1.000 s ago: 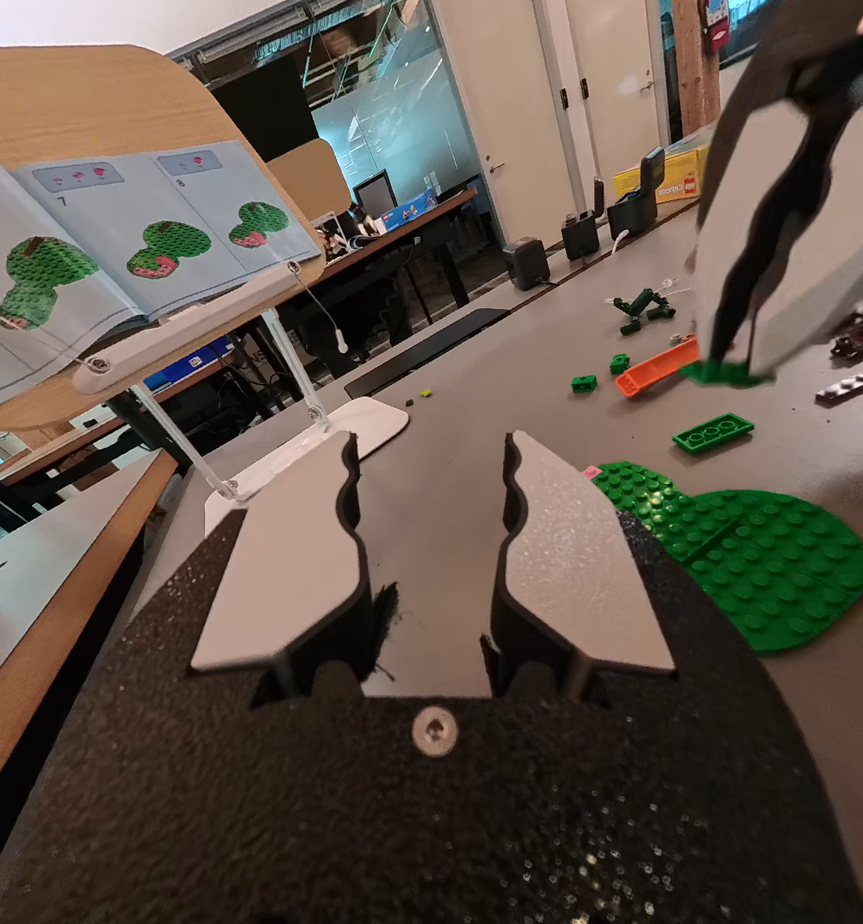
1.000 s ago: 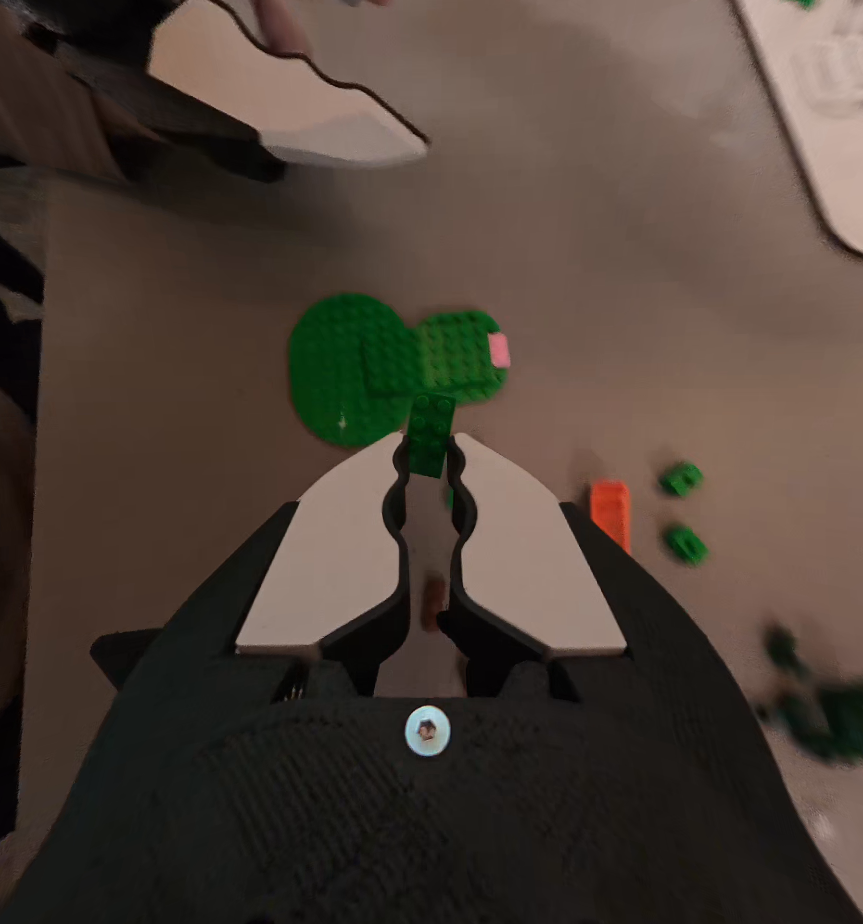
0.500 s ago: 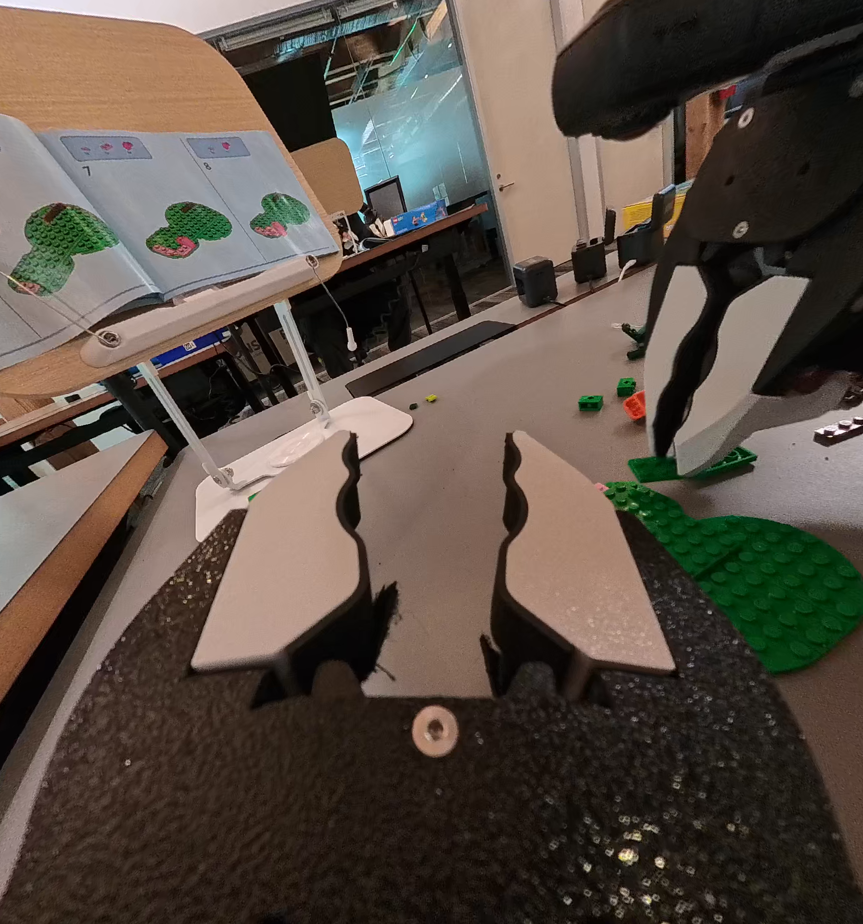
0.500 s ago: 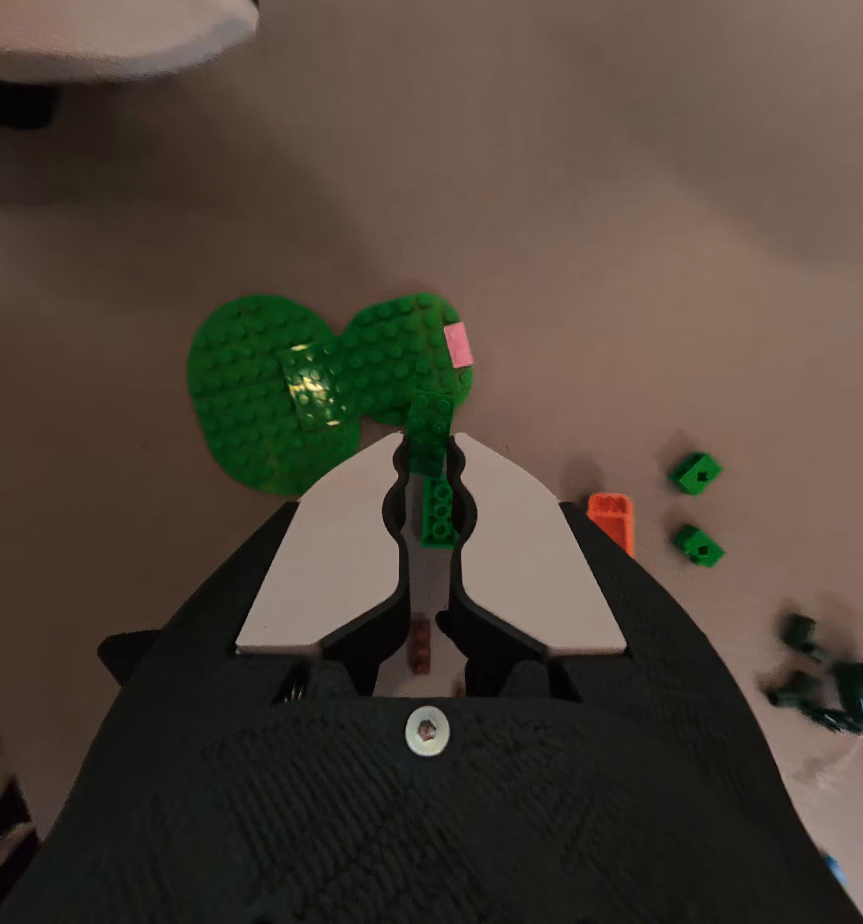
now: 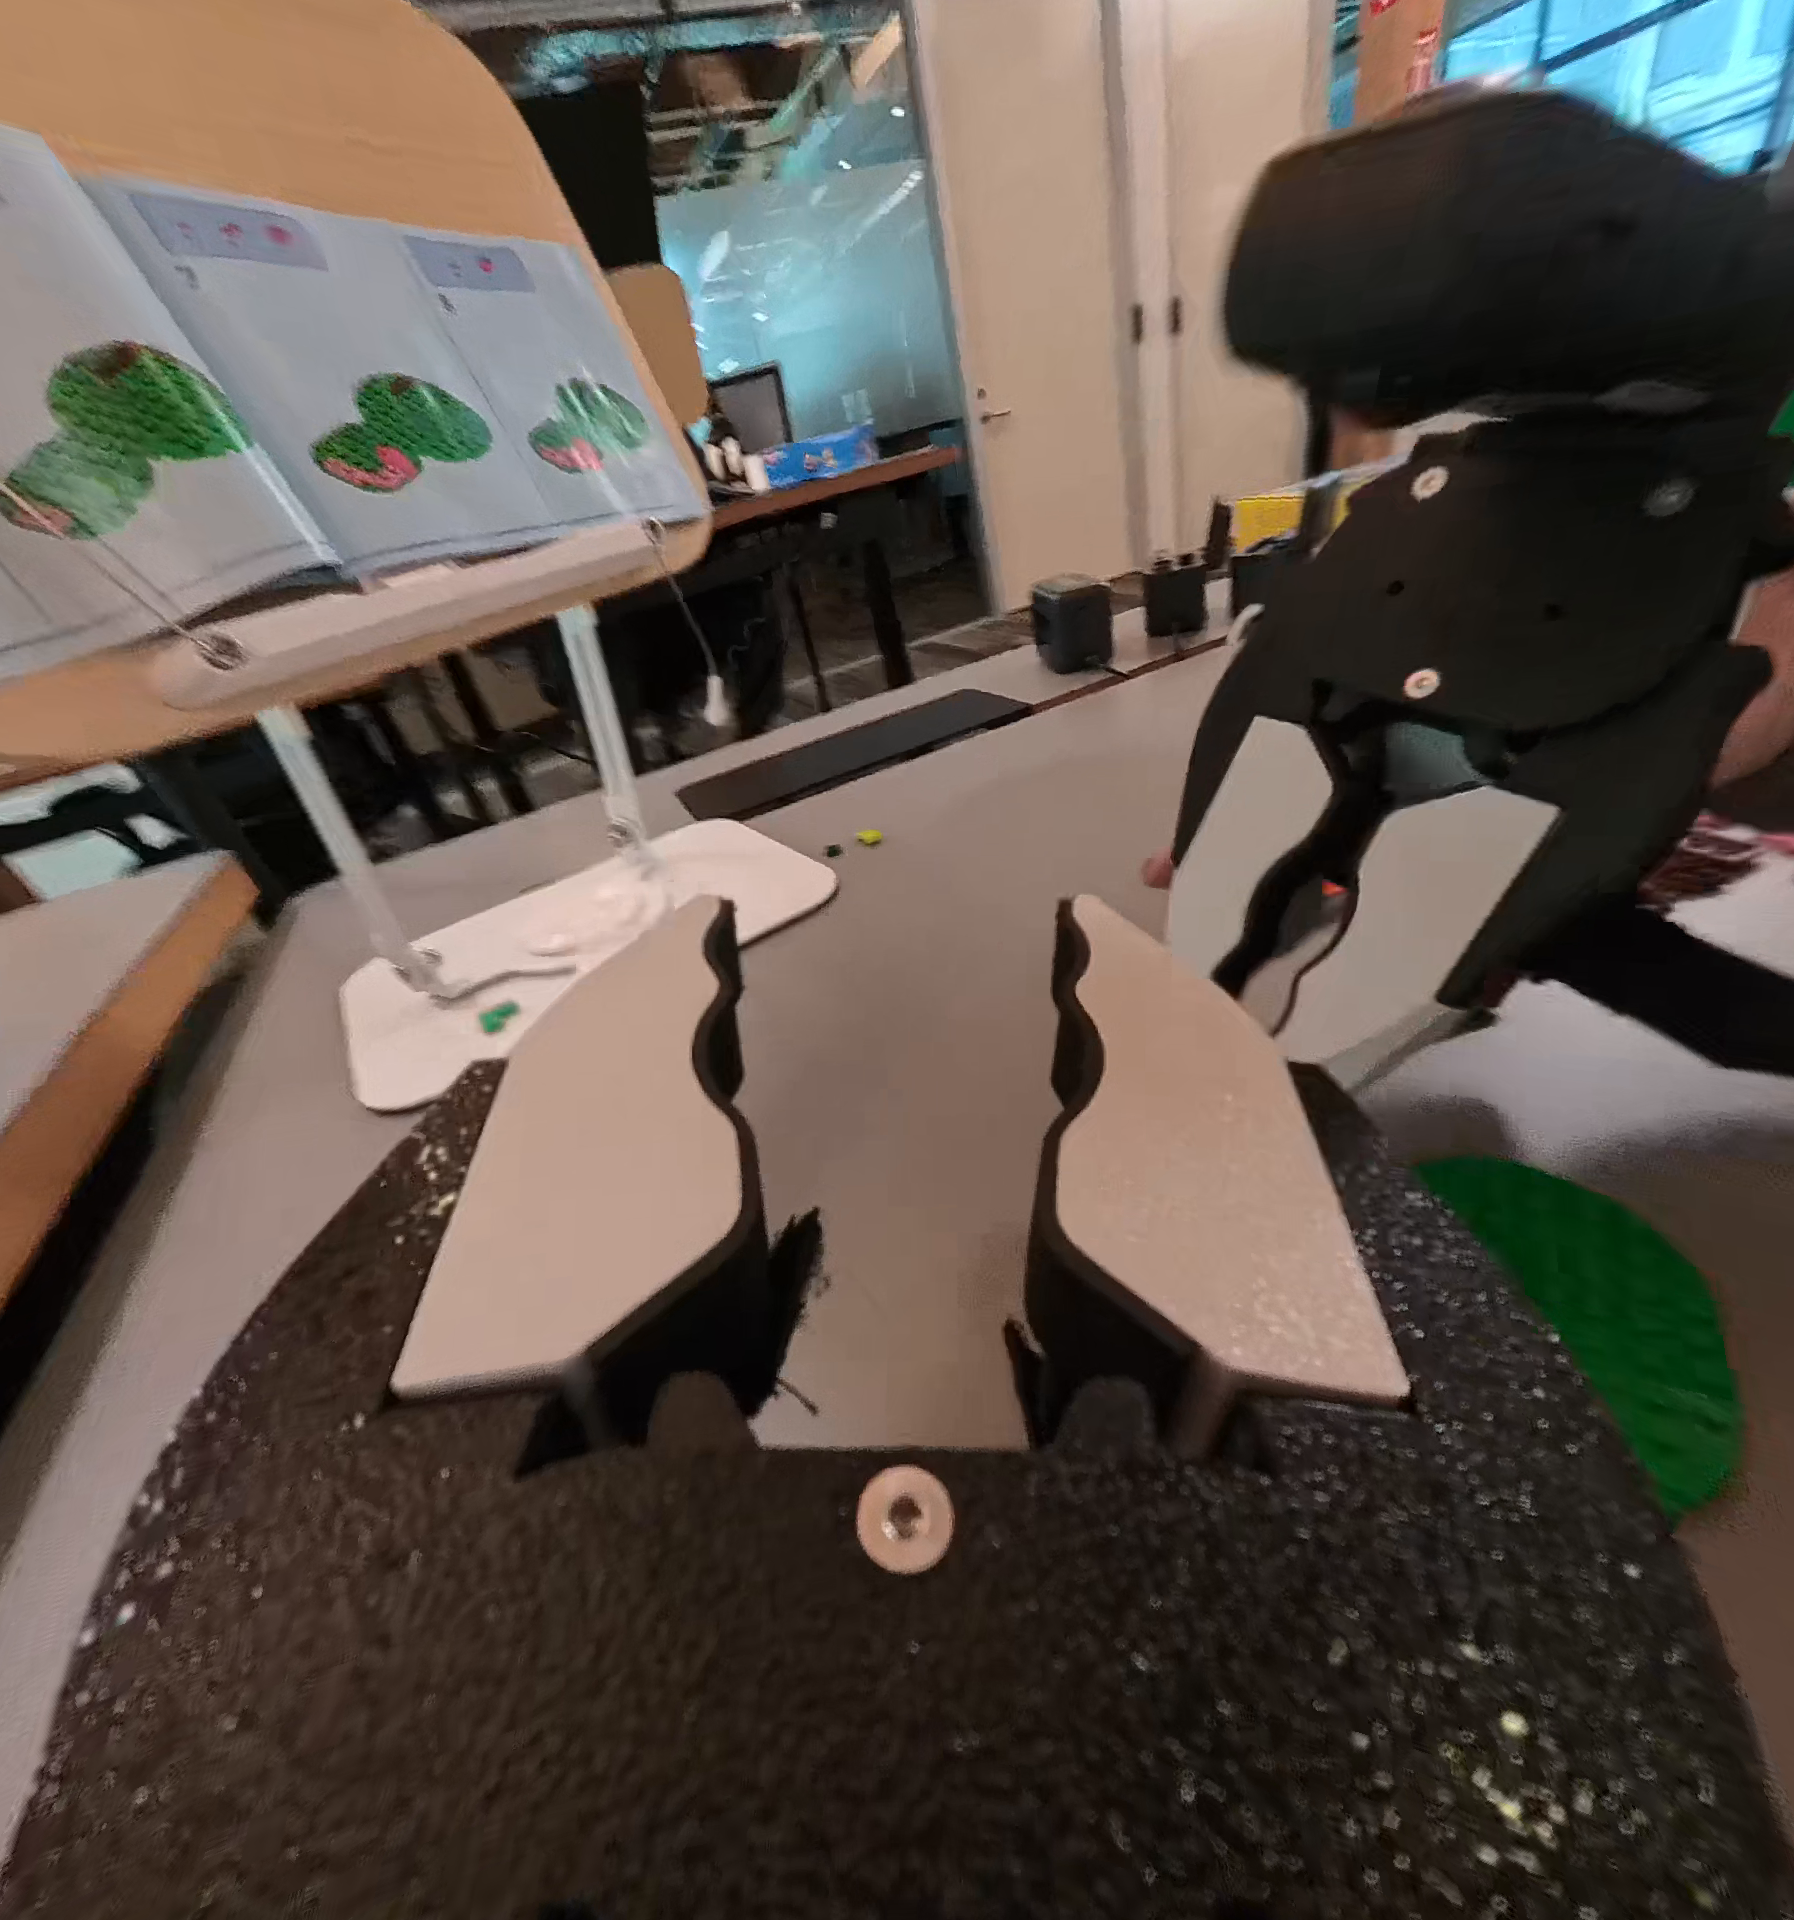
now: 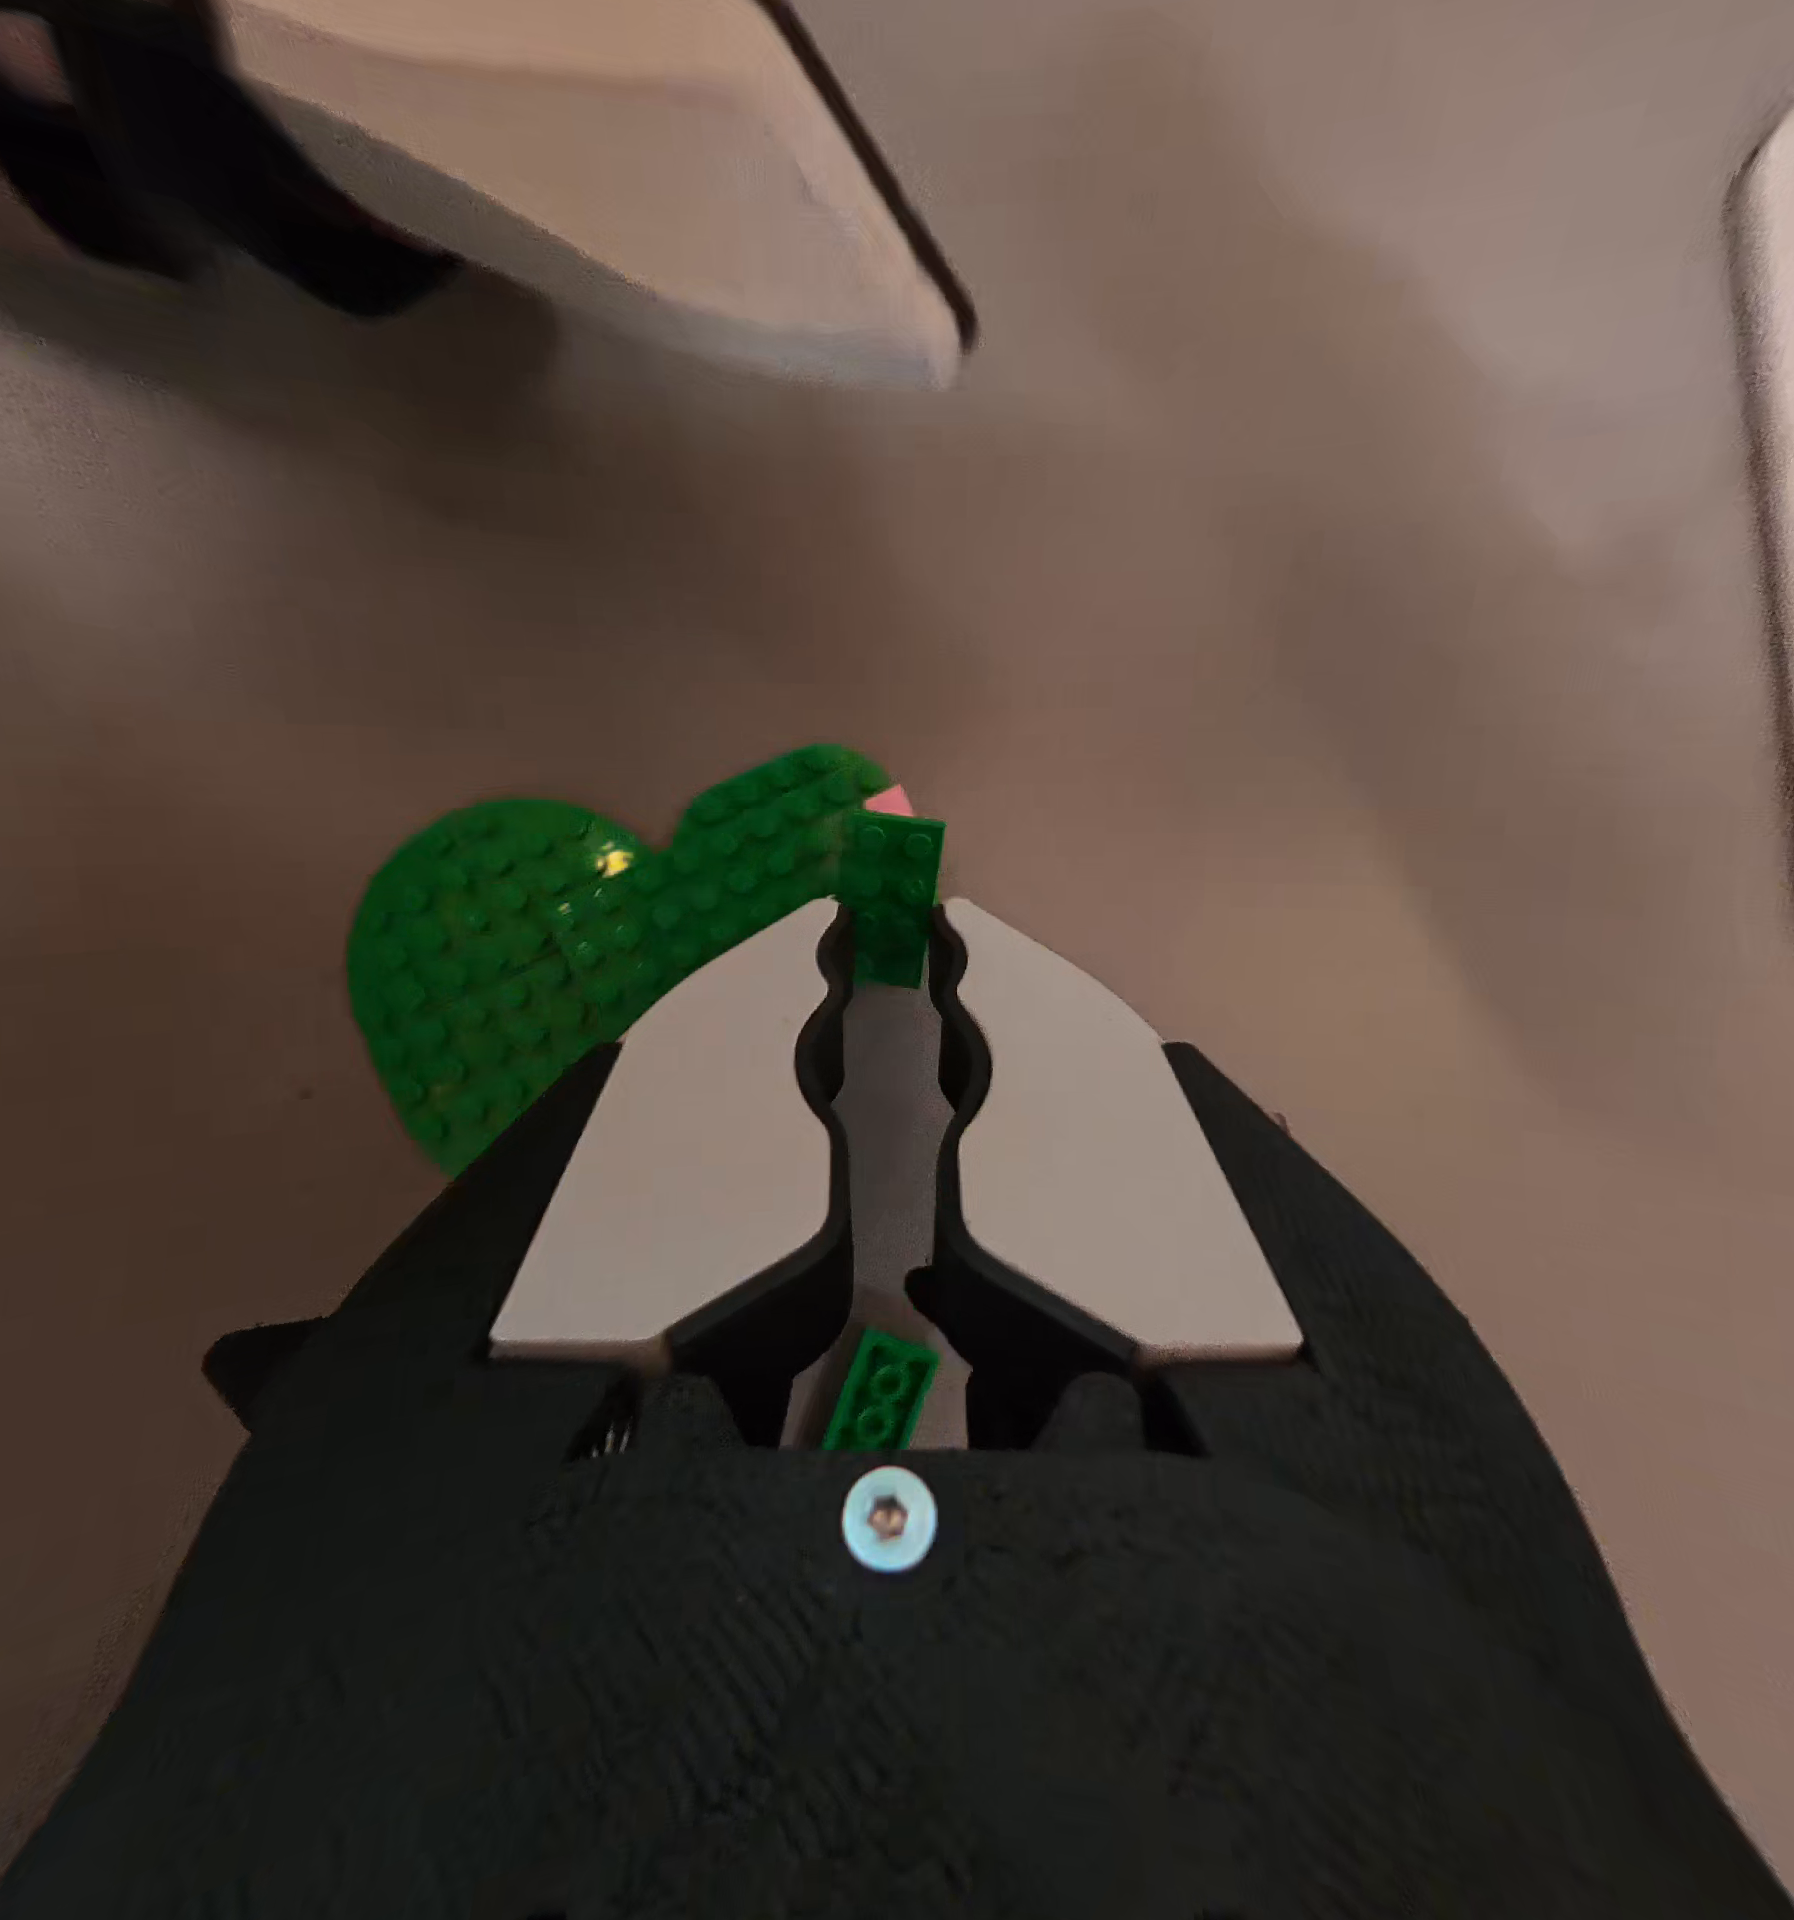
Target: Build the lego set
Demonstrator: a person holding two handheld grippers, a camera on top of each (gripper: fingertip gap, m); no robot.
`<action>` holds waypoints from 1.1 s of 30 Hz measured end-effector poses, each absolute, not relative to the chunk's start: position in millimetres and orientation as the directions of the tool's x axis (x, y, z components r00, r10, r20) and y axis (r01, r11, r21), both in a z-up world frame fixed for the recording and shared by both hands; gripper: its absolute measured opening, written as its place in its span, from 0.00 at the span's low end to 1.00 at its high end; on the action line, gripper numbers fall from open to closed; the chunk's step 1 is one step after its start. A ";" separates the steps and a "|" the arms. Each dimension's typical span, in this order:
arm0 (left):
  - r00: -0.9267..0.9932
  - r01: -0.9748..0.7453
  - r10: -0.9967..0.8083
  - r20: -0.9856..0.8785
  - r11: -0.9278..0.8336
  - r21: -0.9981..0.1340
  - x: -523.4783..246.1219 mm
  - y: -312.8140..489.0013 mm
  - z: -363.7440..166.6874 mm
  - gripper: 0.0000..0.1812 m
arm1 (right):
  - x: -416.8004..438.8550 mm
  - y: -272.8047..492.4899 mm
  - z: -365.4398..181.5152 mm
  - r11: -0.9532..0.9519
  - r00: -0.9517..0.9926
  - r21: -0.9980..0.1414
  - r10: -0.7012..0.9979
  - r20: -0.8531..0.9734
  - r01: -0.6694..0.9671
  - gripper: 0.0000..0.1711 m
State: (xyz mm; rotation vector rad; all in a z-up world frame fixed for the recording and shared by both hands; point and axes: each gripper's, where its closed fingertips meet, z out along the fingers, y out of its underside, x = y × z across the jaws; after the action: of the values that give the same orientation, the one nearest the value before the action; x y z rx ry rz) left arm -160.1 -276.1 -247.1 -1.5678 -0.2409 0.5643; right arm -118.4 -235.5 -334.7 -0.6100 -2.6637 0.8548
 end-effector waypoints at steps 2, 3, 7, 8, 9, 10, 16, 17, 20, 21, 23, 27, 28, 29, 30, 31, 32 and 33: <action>0.892 -0.104 0.433 -0.128 -0.079 -0.991 -161.3 -278.0 -250.8 0.32 | -118.4 -236.8 -327.6 0.740 -0.867 -0.623 0.460 0.191 0.255 0.07; 0.923 -0.069 0.372 -0.094 -0.080 -0.994 -156.9 -276.6 -254.0 0.32 | -113.6 -235.5 -327.9 0.747 -0.874 -0.613 0.450 0.181 0.258 0.07; 0.998 -0.048 0.035 -0.058 -0.239 -0.970 -120.6 -269.7 -277.9 0.35 | -92.6 -210.7 -338.7 0.811 -0.889 -0.487 0.438 0.135 0.325 0.07; 0.997 -0.080 -0.014 -0.079 -0.290 -0.954 -115.7 -269.5 -284.4 0.36 | -87.6 -207.5 -338.1 0.802 -0.884 -0.484 0.454 0.113 0.350 0.07; 0.994 -0.111 -0.059 -0.097 -0.331 -0.937 -111.8 -268.9 -290.0 0.37 | -79.9 -208.7 -336.0 0.783 -0.883 -0.500 0.464 0.071 0.371 0.07; 0.991 -0.126 -0.082 -0.103 -0.362 -0.924 -111.2 -267.6 -294.1 0.38 | -72.3 -212.1 -332.3 0.757 -0.881 -0.528 0.471 0.031 0.386 0.07; 0.966 -0.150 -0.256 -0.039 -0.431 -0.890 -96.7 -248.2 -306.8 0.43 | -24.8 -220.6 -323.5 0.732 -0.892 -0.557 0.450 -0.037 0.392 0.07; 0.953 -0.172 -0.302 -0.033 -0.450 -0.876 -91.9 -244.6 -310.2 0.42 | -19.3 -221.5 -323.0 0.735 -0.894 -0.556 0.446 -0.033 0.388 0.07; 0.893 -0.251 -0.451 0.019 -0.531 -0.809 -70.9 -237.8 -322.2 0.40 | -6.8 -223.6 -318.7 0.717 -0.892 -0.577 0.451 -0.044 0.391 0.07; 0.876 -0.289 -0.482 0.030 -0.574 -0.766 -67.4 -237.9 -328.5 0.42 | -3.6 -224.2 -316.5 0.704 -0.889 -0.590 0.453 -0.057 0.396 0.07; 0.856 -0.369 -0.517 0.027 -0.646 -0.668 -67.5 -239.7 -341.3 0.46 | 0.8 -224.4 -313.1 0.676 -0.884 -0.614 0.460 -0.082 0.408 0.07; 0.834 -0.474 -0.552 -0.012 -0.705 -0.527 -73.4 -245.2 -356.9 0.50 | 3.4 -220.0 -315.9 0.657 -0.873 -0.619 0.478 -0.099 0.430 0.07; 0.837 -0.476 -0.548 -0.008 -0.720 -0.506 -74.3 -247.3 -358.6 0.51 | 3.7 -219.8 -317.3 0.655 -0.872 -0.620 0.478 -0.101 0.431 0.07; 0.843 -0.465 -0.539 0.007 -0.733 -0.497 -73.8 -249.3 -358.3 0.52 | 3.4 -219.8 -318.8 0.653 -0.872 -0.622 0.479 -0.102 0.432 0.07; 0.849 -0.457 -0.528 0.018 -0.752 -0.475 -73.8 -253.6 -359.0 0.53 | 2.6 -220.0 -320.4 0.650 -0.870 -0.624 0.483 -0.102 0.434 0.07; 0.857 -0.452 -0.514 0.020 -0.771 -0.448 -74.1 -259.0 -360.2 0.55 | 0.9 -220.0 -321.9 0.645 -0.866 -0.627 0.490 -0.098 0.436 0.07; 0.863 -0.451 -0.504 0.015 -0.785 -0.423 -73.6 -264.8 -361.0 0.57 | -1.2 -220.2 -323.5 0.641 -0.862 -0.630 0.499 -0.092 0.438 0.07; 0.867 -0.452 -0.498 0.012 -0.796 -0.402 -71.7 -271.6 -361.6 0.58 | -2.7 -220.8 -325.4 0.639 -0.859 -0.631 0.504 -0.090 0.441 0.07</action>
State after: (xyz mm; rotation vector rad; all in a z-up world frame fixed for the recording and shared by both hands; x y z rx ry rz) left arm -71.7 -271.6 -361.6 -2.6484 0.7028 -0.1637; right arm -2.7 -220.8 -325.4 -0.7969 -2.7577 1.0226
